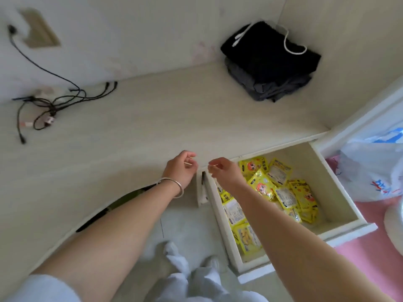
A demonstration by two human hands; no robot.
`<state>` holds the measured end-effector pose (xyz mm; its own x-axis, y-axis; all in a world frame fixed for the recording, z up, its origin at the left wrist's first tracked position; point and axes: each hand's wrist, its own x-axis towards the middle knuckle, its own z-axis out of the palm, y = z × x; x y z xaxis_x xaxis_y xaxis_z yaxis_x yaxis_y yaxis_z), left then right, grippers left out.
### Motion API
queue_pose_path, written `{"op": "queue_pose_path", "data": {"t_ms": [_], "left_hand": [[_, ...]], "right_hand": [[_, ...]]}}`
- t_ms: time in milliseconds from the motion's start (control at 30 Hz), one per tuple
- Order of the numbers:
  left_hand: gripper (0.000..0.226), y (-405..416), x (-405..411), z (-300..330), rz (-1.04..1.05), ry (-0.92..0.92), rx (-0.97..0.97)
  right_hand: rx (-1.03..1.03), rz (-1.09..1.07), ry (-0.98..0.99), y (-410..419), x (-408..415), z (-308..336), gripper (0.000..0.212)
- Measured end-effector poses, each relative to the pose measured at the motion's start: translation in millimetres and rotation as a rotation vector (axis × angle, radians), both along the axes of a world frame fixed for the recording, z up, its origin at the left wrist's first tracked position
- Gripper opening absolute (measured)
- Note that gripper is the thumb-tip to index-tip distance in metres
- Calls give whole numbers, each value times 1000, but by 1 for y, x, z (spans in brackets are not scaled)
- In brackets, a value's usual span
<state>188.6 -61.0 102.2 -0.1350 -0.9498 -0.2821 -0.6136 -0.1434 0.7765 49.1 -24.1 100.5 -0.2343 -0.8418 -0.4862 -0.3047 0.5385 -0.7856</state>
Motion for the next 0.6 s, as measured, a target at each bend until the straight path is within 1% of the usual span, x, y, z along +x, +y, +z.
{"op": "queue_pose_path", "data": {"t_ms": [200,300,400,467,600], "left_hand": [[27,11,110,29,184,-14,-56],[28,19,176,38,293,-28,-55],[29,33,250,44,416,-27,-58],[30,45,304,49,476,-40,-69],[30,66,403,56,633,-49,-95]], "right_hand": [[-9,218,43,-29,101,18,18],[-16,323,45,-38,165,27,15],[-24,412,35,-43,239,32,18],[-10,467,14,-41,293,33,19],[7,559,-65,-33,391,35,11]]}}
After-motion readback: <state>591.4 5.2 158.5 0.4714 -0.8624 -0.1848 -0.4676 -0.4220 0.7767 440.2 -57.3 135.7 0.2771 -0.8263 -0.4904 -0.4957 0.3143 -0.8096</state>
